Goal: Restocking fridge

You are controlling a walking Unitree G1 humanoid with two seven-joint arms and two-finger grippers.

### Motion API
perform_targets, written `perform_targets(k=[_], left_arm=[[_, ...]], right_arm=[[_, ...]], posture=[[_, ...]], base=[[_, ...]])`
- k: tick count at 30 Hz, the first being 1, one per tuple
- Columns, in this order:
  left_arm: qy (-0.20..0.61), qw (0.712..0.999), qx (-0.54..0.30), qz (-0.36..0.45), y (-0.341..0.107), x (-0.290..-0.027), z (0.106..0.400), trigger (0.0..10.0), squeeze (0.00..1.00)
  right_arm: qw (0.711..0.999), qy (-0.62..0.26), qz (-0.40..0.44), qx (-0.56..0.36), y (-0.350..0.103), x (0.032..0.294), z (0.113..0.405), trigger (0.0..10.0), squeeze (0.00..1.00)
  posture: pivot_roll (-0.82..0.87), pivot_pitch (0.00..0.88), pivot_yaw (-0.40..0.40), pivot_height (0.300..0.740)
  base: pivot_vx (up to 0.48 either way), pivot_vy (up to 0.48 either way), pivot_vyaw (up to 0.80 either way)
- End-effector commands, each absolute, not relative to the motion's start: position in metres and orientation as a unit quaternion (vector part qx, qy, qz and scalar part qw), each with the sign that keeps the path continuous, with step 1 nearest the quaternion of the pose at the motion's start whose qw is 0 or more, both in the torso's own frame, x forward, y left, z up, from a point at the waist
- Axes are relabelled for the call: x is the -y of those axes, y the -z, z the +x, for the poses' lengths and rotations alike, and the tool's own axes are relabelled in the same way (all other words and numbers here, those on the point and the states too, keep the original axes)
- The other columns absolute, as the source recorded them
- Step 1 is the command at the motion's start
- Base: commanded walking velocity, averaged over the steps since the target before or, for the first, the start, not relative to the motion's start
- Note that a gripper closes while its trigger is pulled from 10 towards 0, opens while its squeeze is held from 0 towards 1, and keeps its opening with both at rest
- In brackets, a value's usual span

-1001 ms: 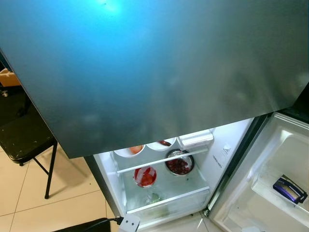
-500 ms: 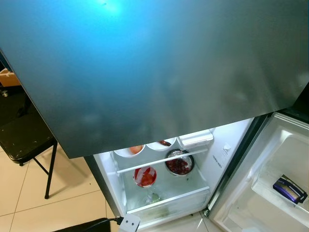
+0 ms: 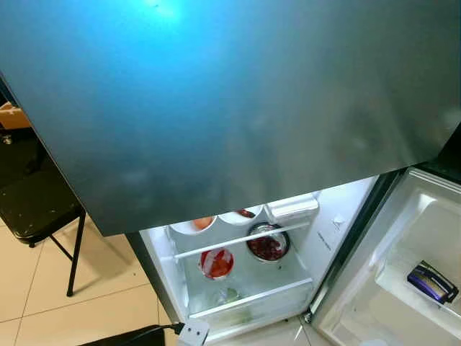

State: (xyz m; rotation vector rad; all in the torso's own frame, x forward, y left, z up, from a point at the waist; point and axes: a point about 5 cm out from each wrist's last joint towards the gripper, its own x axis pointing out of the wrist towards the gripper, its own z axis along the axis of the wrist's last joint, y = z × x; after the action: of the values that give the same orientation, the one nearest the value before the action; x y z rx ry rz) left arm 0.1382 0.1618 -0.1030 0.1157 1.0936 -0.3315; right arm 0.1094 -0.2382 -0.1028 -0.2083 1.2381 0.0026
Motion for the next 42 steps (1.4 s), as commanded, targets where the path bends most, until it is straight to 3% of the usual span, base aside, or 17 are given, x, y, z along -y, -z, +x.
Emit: perform_targets(k=[1, 42], left_arm=[[0.158, 0.837, -0.521, 0.053, 0.1035, -0.1609, 0.1374, 10.0, 0.00], [0.158, 0.837, -0.522, 0.050, 0.1042, -0.1592, 0.1358, 10.0, 0.00]], right_arm=[[0.806, -0.003, -0.099, -0.584, 0.1037, 0.2383, 0.1065, 10.0, 0.00], [0.806, -0.004, -0.100, -0.584, 0.1036, 0.2377, 0.1075, 10.0, 0.00]], posture=[[-0.01, 0.000, -0.047, 0.740], [-0.01, 0.000, -0.048, 0.740]], base=[[0.000, 0.000, 0.00], [0.000, 0.000, 0.00]])
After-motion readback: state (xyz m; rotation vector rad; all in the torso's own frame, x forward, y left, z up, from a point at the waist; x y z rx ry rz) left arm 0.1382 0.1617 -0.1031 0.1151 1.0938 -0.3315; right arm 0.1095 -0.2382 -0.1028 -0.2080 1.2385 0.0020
